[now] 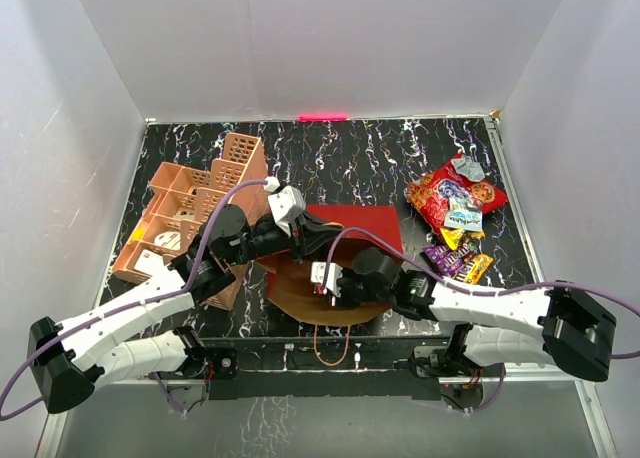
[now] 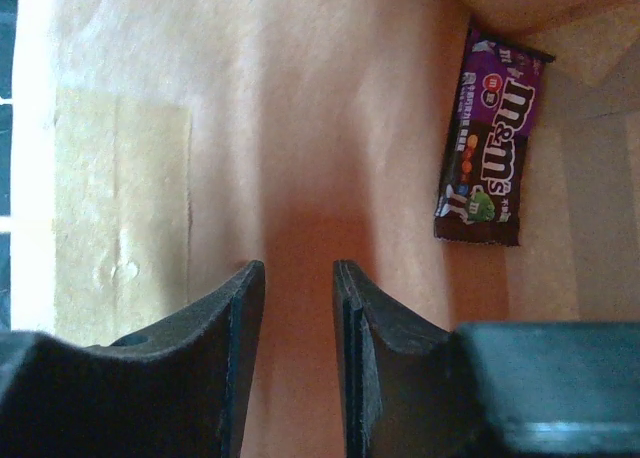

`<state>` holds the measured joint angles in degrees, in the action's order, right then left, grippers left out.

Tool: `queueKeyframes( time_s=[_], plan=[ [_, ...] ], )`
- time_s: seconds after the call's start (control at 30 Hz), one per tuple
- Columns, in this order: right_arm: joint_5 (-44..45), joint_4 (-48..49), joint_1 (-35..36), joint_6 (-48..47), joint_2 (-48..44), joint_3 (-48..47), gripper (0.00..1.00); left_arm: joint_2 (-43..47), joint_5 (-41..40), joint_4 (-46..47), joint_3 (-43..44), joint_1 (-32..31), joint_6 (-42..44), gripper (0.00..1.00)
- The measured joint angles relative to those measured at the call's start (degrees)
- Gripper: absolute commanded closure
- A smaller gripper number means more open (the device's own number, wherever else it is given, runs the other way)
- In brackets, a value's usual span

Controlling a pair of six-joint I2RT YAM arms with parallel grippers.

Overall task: Take the snacks out of the paper bag
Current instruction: Take out the snack from the paper bag.

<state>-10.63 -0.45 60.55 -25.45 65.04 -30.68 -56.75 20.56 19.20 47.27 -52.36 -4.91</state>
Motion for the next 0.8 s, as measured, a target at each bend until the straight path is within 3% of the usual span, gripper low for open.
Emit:
queueKeyframes(
  time_s=[0.23,0.5,0.8],
  plan=[
    [8.3,6.4,3.9,0.1,7.1,-0.3,0.65,-1.7,1.5,0.9,0.5,0.0,-0.9,1.0],
    [22.7,18.4,5.7,-1.8,15.0,-0.3,0.76,-4.6,2.6,0.4,2.3,0.0,-2.2,1.0],
    [29.6,20.0,5.8,-4.7,14.7,0.0,0.7,-4.7,0.9,-1.3,4.3,0.9,-2.4,1.0]
  ],
)
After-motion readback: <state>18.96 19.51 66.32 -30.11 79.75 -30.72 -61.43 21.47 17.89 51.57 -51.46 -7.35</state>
